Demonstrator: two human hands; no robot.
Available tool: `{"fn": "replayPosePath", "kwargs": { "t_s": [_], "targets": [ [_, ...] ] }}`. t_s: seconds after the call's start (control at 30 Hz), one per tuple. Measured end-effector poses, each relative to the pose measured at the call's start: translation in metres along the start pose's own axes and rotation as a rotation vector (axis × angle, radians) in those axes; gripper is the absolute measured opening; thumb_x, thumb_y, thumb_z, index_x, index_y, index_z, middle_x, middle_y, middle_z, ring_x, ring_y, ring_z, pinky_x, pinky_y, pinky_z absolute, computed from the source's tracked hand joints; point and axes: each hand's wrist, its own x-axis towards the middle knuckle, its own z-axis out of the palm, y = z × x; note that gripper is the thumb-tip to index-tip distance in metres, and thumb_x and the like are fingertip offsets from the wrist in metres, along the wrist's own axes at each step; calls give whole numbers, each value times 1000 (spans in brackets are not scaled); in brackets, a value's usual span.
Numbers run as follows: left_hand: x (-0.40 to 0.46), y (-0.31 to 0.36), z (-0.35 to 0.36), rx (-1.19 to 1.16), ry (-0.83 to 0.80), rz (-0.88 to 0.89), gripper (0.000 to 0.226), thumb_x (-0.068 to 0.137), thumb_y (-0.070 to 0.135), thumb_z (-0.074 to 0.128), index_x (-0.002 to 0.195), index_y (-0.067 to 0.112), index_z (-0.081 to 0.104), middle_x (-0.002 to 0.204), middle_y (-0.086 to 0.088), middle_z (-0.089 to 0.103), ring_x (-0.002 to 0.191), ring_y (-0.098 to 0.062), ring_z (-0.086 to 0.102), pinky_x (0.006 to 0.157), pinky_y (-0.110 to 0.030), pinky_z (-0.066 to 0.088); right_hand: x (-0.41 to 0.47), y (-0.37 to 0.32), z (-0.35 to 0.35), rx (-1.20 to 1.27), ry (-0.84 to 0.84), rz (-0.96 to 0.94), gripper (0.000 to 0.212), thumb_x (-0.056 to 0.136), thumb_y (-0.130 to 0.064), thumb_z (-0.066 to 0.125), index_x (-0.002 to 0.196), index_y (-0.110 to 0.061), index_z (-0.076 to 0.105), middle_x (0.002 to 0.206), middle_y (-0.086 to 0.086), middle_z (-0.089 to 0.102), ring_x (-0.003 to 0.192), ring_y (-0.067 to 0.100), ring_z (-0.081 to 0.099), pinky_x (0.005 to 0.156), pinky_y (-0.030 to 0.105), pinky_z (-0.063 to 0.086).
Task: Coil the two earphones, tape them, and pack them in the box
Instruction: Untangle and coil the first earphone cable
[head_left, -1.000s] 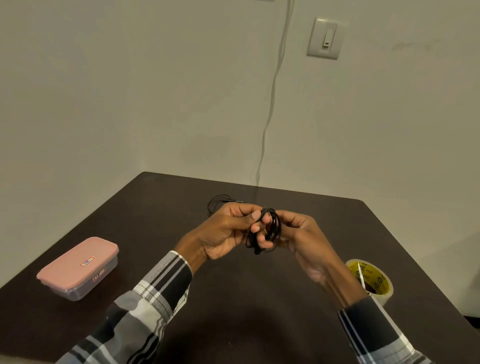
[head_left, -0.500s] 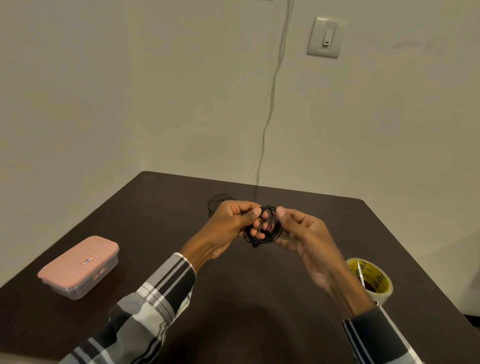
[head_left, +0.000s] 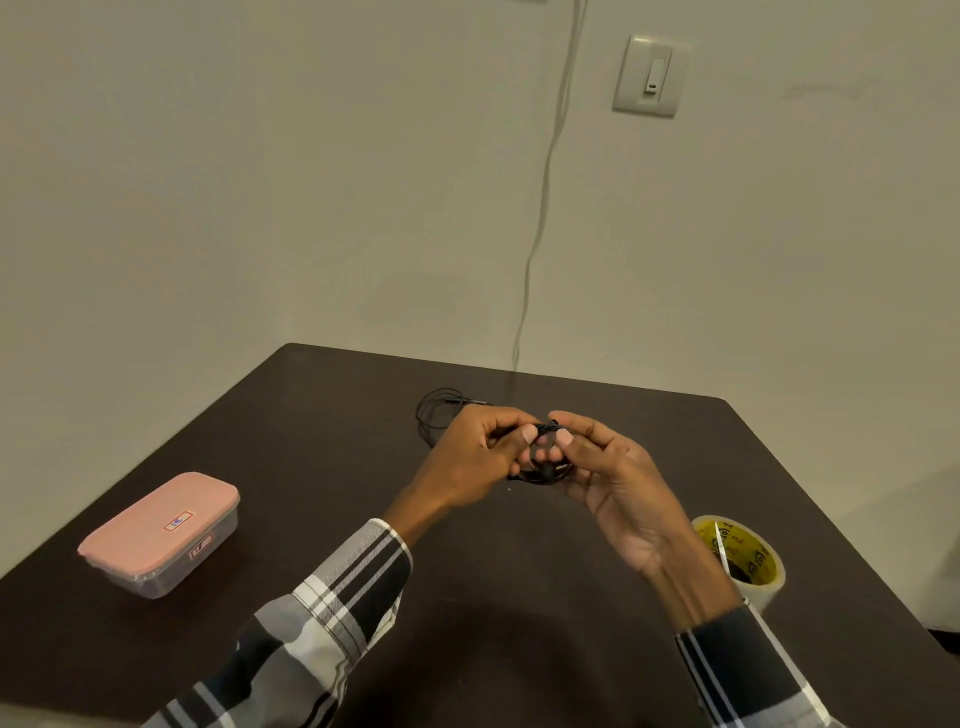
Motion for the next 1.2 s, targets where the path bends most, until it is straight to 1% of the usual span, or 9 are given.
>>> {"fn": "replayPosePath", "kwargs": {
  "t_s": [0.23, 0.33, 0.47, 0.67, 0.8, 0.87, 0.93, 1.0, 1.2],
  "targets": [
    [1, -2, 4, -33, 67, -35, 20, 100, 11, 52, 96, 10, 71, 70, 0, 63, 63, -9, 58, 65, -25, 50, 2, 0, 0, 78, -18, -3, 41, 84, -3, 65, 125, -6, 63, 87, 9, 71, 73, 15, 66, 70, 26, 58],
    [0, -1, 5, -33, 101, -45, 20, 99, 11, 52, 98, 6, 71, 68, 2, 63, 61, -7, 59, 64, -22, 51, 1, 0, 1, 17, -4, -36, 44, 78, -1, 72, 121, -7, 65, 97, 13, 74, 77, 16, 69, 72, 27, 58],
    [-2, -2, 7, 18, 143, -47, 21, 99, 10, 52, 97, 5, 72, 67, 4, 63, 60, -6, 58, 63, -20, 50, -2, 3, 1, -271, 107, -105, 36, 80, 4, 74, 113, -10, 70, 100, 13, 77, 89, 22, 72, 70, 31, 54],
    [-3, -1, 12, 184, 116, 46, 20, 99, 11, 53, 100, 7, 72, 71, -3, 66, 64, -13, 61, 67, -35, 53, 1, 3, 2, -352, 110, -85, 26, 86, 7, 64, 104, -8, 73, 88, 10, 76, 90, 27, 73, 86, 43, 56],
    [-2, 0, 10, 238, 107, 83, 20, 99, 14, 53, 101, 9, 72, 71, 5, 64, 67, -9, 62, 67, -33, 52, 3, 1, 1, -325, 73, -27, 31, 86, 8, 51, 104, -5, 72, 73, 8, 69, 76, 19, 68, 73, 35, 51],
    [-2, 2, 10, 247, 93, 111, 19, 99, 14, 54, 101, 10, 72, 72, 7, 64, 68, -5, 61, 66, -28, 52, 4, 2, 1, -327, 64, -36, 27, 87, 2, 54, 103, -7, 74, 69, 8, 65, 72, 18, 62, 67, 32, 45],
    [-2, 4, 11, 239, 97, 132, 19, 98, 12, 54, 99, 9, 72, 74, 4, 66, 68, -7, 62, 65, -29, 52, 5, 2, 1, -340, 76, -79, 19, 88, -4, 66, 105, -10, 73, 78, 12, 71, 74, 20, 62, 67, 31, 45],
    [0, 4, 10, 213, 120, 122, 19, 98, 10, 53, 98, 7, 72, 74, -2, 67, 66, -13, 62, 65, -36, 53, 7, 4, 1, -340, 113, -137, 24, 87, -7, 72, 110, -12, 71, 93, 18, 74, 81, 20, 69, 70, 29, 51],
    [2, 6, 6, 171, 132, 104, 19, 99, 11, 53, 98, 7, 71, 72, -5, 66, 64, -5, 59, 68, -35, 53, 8, 2, 2, -240, 89, -201, 33, 87, 5, 67, 115, -13, 70, 102, 5, 66, 78, 14, 69, 73, 25, 58]
  ]
}}
